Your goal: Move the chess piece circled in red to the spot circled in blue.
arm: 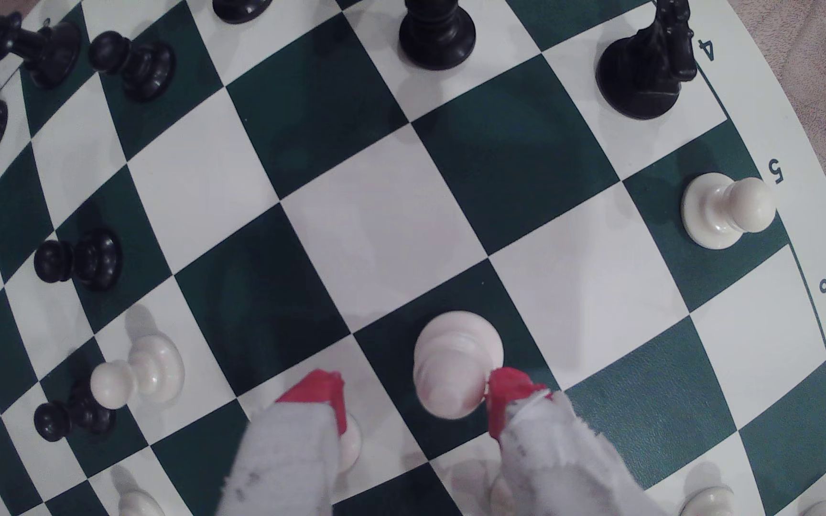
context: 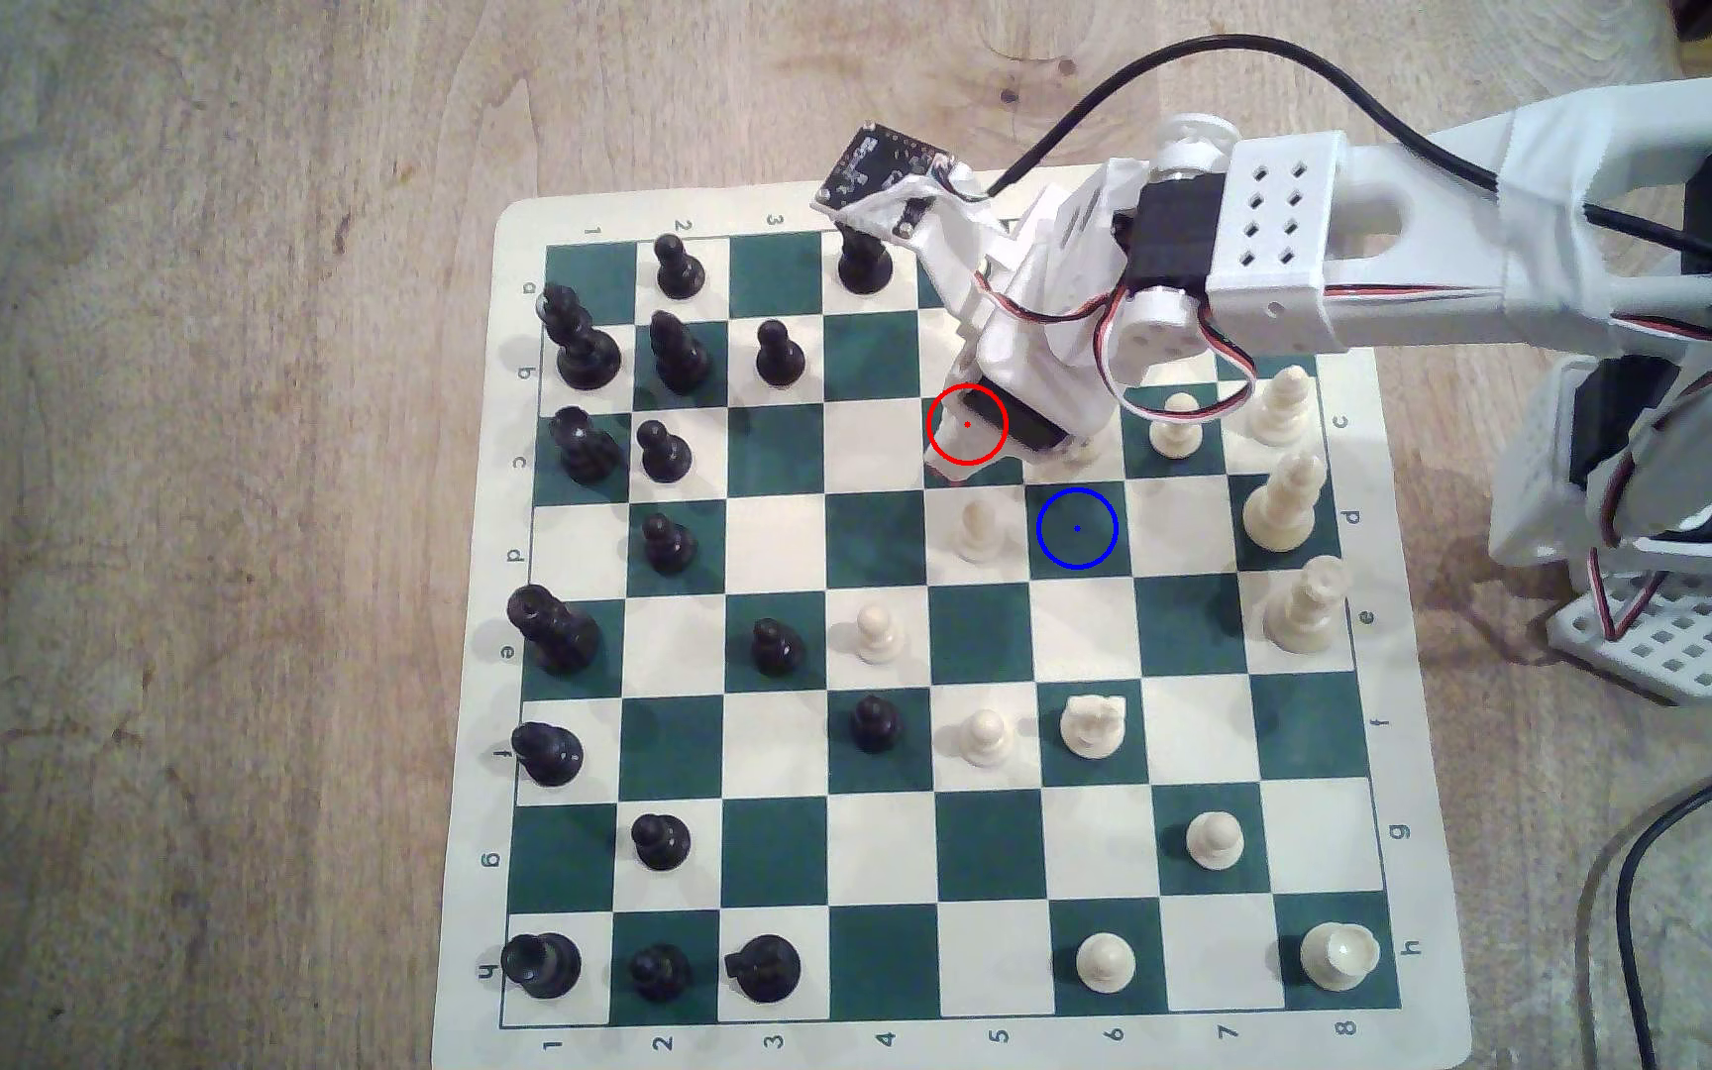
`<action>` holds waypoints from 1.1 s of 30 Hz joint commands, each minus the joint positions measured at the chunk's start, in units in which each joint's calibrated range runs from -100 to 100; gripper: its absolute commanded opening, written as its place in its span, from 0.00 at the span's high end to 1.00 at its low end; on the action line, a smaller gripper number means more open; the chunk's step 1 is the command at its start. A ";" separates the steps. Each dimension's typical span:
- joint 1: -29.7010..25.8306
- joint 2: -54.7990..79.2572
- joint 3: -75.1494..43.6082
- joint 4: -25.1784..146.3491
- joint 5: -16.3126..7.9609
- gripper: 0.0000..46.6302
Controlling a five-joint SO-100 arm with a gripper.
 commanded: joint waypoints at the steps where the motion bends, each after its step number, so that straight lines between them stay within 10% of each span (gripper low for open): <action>1: 0.50 -0.34 -4.10 -1.28 0.24 0.68; 18: -0.05 -1.44 -3.73 -1.28 0.34 0.99; 33: 0.89 -16.47 -3.92 3.31 0.44 0.99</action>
